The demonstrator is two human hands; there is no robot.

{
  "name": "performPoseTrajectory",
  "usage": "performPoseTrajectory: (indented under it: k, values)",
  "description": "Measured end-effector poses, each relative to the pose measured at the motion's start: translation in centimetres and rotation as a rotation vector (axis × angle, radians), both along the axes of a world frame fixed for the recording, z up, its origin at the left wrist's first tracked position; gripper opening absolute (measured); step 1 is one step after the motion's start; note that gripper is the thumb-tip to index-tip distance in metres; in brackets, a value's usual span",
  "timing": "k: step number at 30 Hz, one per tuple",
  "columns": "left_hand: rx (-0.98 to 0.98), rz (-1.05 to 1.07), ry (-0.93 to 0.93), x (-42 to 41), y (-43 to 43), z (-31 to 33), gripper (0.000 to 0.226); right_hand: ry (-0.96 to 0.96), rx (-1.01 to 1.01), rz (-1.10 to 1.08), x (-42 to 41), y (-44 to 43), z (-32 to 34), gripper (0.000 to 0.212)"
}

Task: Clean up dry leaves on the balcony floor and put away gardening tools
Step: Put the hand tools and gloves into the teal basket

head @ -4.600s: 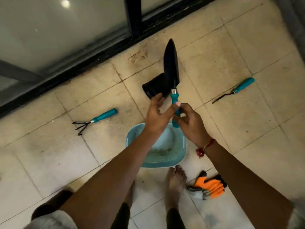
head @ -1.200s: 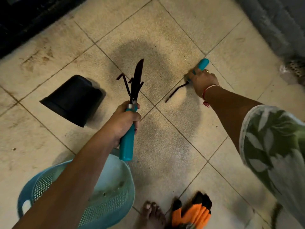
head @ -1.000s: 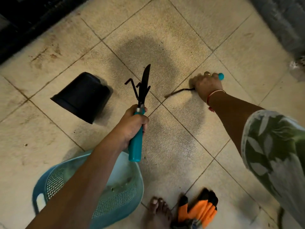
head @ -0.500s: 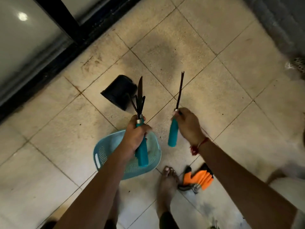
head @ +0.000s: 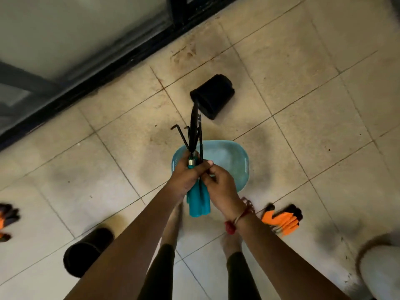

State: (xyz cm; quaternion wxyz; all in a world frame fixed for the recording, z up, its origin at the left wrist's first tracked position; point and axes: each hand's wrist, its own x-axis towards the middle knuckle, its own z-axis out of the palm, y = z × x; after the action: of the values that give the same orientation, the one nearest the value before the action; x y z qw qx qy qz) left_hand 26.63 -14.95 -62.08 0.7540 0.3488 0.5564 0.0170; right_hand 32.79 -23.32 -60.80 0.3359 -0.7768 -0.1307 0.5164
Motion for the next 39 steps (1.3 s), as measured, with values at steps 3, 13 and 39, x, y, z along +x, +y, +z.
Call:
performPoseTrajectory:
  k: [3, 13, 39]
  values:
    - [-0.032, 0.157, 0.022, -1.5, -0.4, -0.5, 0.028, 0.107, 0.003, 0.018, -1.9, -0.1, -0.1, 0.027]
    - [-0.059, 0.207, -0.102, -3.8, -1.2, -0.6, 0.021, 0.532, 0.009, 0.056, -2.1, -0.7, -1.3, 0.061]
    - [-0.18, 0.763, 0.01, -10.9, -1.1, -2.9, 0.024, -0.346, -0.005, 1.039, -1.6, 1.9, -11.2, 0.051]
